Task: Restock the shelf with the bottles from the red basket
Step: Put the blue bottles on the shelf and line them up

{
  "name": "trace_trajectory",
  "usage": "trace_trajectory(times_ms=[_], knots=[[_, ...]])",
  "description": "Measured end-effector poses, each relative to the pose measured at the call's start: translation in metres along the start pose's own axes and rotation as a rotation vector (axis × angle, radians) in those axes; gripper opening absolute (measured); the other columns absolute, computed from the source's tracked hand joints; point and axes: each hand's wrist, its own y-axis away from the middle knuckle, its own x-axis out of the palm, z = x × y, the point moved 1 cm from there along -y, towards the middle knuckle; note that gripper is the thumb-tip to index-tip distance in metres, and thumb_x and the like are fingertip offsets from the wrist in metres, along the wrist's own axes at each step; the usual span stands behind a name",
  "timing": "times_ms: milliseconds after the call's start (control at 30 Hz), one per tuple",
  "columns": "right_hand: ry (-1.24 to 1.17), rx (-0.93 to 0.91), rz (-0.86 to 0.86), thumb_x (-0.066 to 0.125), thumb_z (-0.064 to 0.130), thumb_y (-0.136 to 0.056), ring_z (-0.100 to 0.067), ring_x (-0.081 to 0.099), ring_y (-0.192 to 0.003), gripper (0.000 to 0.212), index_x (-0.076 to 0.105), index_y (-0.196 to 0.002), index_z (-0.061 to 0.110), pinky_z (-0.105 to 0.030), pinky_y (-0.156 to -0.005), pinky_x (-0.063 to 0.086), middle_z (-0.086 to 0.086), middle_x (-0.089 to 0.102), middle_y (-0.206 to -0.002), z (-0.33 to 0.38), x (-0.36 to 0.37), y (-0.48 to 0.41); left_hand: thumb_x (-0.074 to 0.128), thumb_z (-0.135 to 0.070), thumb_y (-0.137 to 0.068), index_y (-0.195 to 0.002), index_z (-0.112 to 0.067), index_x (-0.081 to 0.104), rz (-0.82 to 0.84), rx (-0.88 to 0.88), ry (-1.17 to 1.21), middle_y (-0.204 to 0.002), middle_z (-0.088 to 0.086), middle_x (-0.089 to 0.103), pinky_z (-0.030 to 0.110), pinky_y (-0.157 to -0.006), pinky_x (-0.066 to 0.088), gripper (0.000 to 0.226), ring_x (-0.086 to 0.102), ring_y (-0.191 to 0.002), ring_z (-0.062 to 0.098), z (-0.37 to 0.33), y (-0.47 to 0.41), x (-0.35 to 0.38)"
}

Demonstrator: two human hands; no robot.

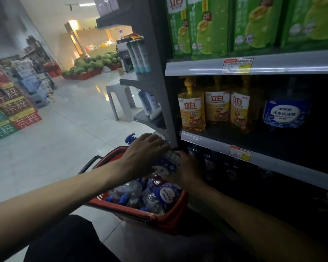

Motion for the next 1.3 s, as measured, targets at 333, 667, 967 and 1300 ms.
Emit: trace_trajectory(times_ms=[333,667,967,1300], knots=[[-0.517,0.174,-0.106,0.100,0.013,-0.051,0.000,0.072,-0.082,0.068,0.066,-0.109,0.017,-0.025,-0.067,0.060,0.009,0.073,-0.096,-0.022,-0.050,0.012,0.080,-0.051,-0.081,-0.143,-0.024,0.047,-0.230,-0.846,1.152,-0.152,0.015,0.046,0.042,-0.102,0.051,0.075,0.054,-0.129,0.024,-0.050,0.026,0.012],[-0.689,0.159,-0.149,0.097,0.008,-0.059,-0.006,0.075,-0.085,0.062,0.069,-0.113,0.018,-0.025,-0.070,0.062,0.007,0.077,-0.098,-0.034,-0.109,0.036,0.075,-0.044,-0.084,-0.127,-0.022,0.064,-0.015,-0.634,2.039,-0.116,0.000,0.077,0.039,-0.090,0.056,0.049,0.074,-0.109,0.021,-0.088,-0.029,-0.010],[-0.527,0.046,-0.230,0.099,0.019,-0.060,0.001,0.072,-0.094,0.065,0.062,-0.111,0.038,-0.021,-0.073,0.060,0.025,0.074,-0.101,-0.089,-0.182,0.098,0.074,-0.019,-0.084,-0.114,-0.014,0.065,-0.074,-0.398,1.866,-0.101,-0.005,0.080,0.021,-0.070,0.059,0.032,0.077,-0.092,0.013,-0.156,-0.058,-0.051],[-0.342,0.072,-0.379,0.093,0.015,-0.069,0.006,0.066,-0.097,0.057,0.063,-0.111,0.039,-0.020,-0.087,0.055,0.017,0.069,-0.107,-0.157,-0.256,0.133,0.094,0.000,-0.065,-0.093,-0.024,0.070,-0.323,-0.186,1.525,-0.080,-0.027,0.075,0.008,-0.068,0.050,0.043,0.068,-0.077,-0.012,-0.236,-0.133,-0.069]])
